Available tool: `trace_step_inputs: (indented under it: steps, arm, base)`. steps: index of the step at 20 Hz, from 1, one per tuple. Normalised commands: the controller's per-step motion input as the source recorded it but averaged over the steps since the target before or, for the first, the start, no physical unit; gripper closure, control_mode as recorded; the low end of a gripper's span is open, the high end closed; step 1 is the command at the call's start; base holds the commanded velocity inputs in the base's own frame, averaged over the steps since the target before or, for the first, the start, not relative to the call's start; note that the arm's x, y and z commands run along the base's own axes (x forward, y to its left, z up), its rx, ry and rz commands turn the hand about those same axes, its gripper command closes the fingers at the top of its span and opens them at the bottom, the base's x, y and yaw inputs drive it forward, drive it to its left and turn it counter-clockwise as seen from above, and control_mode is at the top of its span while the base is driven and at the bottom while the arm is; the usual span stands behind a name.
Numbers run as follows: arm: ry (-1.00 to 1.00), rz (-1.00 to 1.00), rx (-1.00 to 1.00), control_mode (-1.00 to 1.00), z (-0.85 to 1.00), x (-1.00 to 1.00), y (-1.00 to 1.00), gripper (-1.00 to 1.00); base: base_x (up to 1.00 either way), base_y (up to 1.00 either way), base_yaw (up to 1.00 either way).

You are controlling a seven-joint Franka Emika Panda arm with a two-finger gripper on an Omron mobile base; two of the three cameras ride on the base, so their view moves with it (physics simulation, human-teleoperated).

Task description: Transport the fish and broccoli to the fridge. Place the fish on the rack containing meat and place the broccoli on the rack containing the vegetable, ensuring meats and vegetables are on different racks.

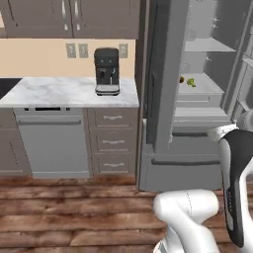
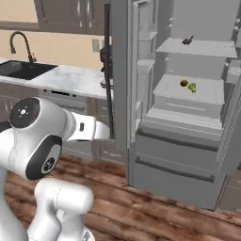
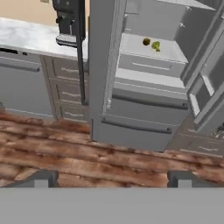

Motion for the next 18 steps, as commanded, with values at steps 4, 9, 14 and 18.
trace_step_inputs:
  steps: [4, 9, 14, 18]
  arm:
    - [0.0, 0.0, 0.0, 1.0, 0.0, 0.0, 0.0, -1.0]
    - [0.0, 0.0, 0.0, 1.0, 0.0, 0.0, 0.0, -1.0]
    - [0.0, 0.0, 0.0, 1.0, 0.0, 0.0, 0.0, -1.0]
    - [0.0, 0.0, 0.0, 1.0, 0.0, 0.0, 0.0, -1.0]
  base:
    - [-0.03, 0.61, 0.91]
    - [0.0, 0.06, 1.0]
    - [0.0, 0.0, 1.0]
    - [0.02, 0.0, 1.0]
